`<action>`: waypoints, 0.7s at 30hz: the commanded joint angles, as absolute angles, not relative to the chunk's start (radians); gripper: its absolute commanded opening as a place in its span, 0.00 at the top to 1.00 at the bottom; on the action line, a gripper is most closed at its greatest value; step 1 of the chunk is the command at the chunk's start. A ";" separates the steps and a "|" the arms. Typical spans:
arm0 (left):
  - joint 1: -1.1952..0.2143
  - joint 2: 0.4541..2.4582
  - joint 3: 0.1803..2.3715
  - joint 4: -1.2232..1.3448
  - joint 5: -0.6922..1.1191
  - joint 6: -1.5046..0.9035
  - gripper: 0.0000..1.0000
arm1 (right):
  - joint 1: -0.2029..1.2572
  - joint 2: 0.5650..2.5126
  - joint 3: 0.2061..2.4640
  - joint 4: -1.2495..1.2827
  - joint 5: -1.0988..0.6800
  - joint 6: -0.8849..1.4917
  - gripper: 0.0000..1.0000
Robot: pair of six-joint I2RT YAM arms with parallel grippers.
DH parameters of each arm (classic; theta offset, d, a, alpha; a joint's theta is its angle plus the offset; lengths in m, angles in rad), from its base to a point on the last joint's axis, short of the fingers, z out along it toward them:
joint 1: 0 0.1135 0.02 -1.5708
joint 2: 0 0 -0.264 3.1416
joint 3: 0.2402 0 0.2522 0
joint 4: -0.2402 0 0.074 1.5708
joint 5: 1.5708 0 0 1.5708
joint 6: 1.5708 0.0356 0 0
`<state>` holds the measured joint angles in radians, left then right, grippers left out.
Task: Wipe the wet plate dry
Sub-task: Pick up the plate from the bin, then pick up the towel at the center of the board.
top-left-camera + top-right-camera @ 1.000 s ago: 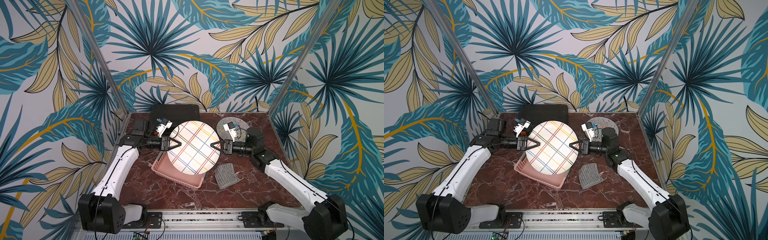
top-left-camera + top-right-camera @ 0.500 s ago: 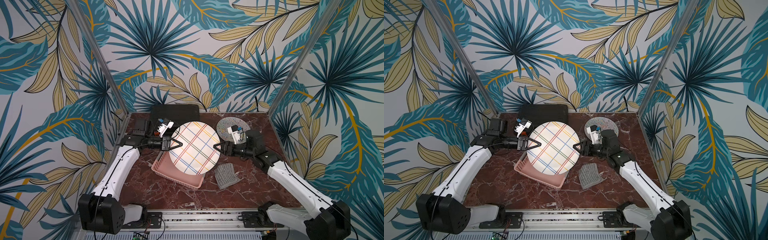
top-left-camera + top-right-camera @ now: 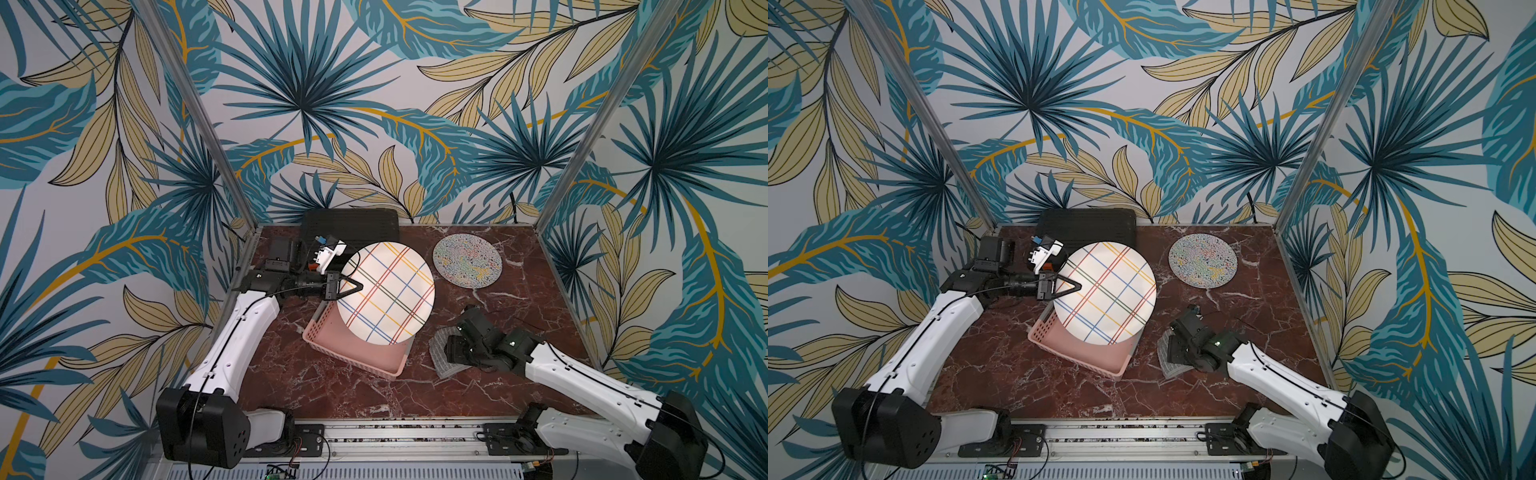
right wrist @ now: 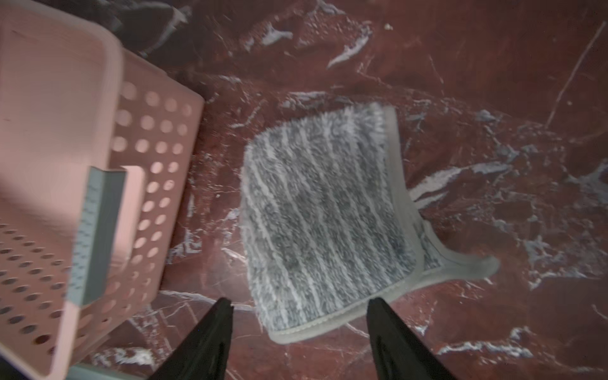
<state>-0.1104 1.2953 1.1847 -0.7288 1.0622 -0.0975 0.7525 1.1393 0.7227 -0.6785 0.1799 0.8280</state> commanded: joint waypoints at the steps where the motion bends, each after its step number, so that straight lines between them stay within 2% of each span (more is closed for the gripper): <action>1: -0.111 1.282 1.216 -0.693 1.089 -0.086 1.00 | 0.785 1.232 0.737 -0.685 0.341 0.877 0.31; 8: -0.110 1.276 1.197 -0.684 1.091 -0.088 1.00 | 0.797 1.456 0.826 -0.625 0.429 0.830 0.31; 15: -0.110 1.267 1.189 -0.668 1.085 -0.096 1.00 | 0.797 1.578 0.761 -0.479 0.381 0.852 0.38; 17: -0.111 1.269 1.187 -0.663 1.085 -0.101 1.00 | 0.798 1.594 0.733 -0.444 0.353 0.864 0.44; 19: -0.111 1.270 1.185 -0.661 1.082 -0.100 1.00 | 0.798 1.587 0.713 -0.420 0.339 0.875 0.54; 21: -0.111 1.270 1.181 -0.656 1.076 -0.102 1.00 | 0.798 1.545 0.702 -0.435 0.351 0.880 0.72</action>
